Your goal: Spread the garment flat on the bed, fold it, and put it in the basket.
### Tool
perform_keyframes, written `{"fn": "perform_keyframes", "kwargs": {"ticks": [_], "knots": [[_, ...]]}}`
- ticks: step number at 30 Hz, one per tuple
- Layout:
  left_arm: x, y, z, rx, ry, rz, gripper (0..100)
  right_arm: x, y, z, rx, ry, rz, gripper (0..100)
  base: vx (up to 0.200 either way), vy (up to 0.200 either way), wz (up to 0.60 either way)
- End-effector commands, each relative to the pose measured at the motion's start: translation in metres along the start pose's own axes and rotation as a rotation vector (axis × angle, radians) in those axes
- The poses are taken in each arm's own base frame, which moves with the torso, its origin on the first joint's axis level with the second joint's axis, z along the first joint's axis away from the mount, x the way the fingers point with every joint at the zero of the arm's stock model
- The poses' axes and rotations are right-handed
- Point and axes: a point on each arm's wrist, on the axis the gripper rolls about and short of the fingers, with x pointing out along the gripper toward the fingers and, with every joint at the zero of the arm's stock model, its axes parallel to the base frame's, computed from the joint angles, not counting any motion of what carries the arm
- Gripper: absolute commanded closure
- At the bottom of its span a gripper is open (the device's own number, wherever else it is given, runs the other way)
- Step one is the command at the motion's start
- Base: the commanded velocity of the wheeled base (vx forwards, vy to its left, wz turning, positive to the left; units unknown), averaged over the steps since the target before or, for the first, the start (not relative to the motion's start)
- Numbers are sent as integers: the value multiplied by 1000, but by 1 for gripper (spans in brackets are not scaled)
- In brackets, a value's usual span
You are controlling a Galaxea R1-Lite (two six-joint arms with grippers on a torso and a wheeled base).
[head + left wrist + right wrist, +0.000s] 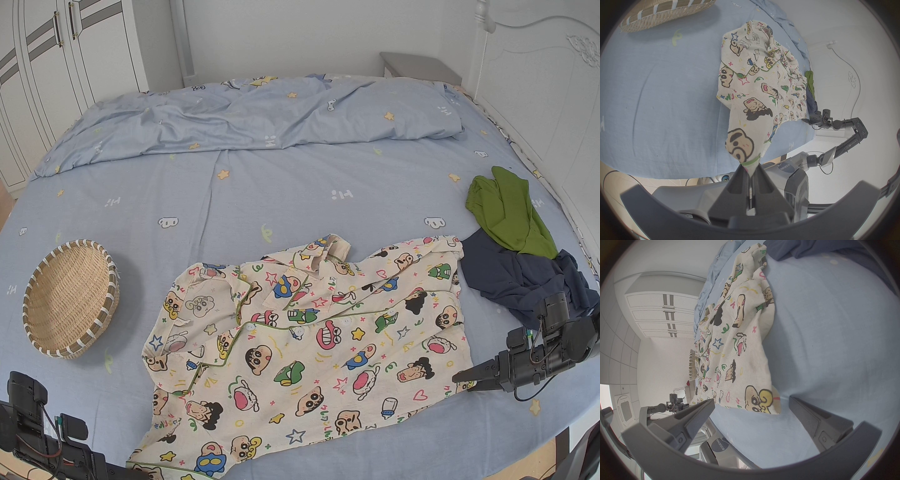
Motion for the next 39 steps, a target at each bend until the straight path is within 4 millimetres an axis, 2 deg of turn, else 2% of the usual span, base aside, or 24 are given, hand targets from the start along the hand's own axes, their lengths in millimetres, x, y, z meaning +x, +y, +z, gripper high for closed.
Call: {"fn": "perform_keyframes", "kwargs": {"ticks": [1,2,16,19,26,32,39], "knots": [[0,0,0,-2,1,0,100,2,-4,-1,15,8,-4,0,0,0,0],[0,0,0,-2,1,0,100,3,-4,-1,15,10,-4,100,0,0,0],[1,0,-1,-2,13,6,100,1,-4,-2,15,3,-1,100,0,0,0],[2,1,-3,-6,28,7,100,-4,-3,-7,31,0,-5,100,0,0,0],[7,6,0,-41,77,25,100,-25,13,-28,110,-24,-12,100,0,0,0],[16,11,0,-69,181,41,100,-33,12,-42,175,-7,-34,100,0,0,0],[31,10,-7,20,240,47,100,-46,2,-56,268,-22,-65,100,0,0,0]]}}
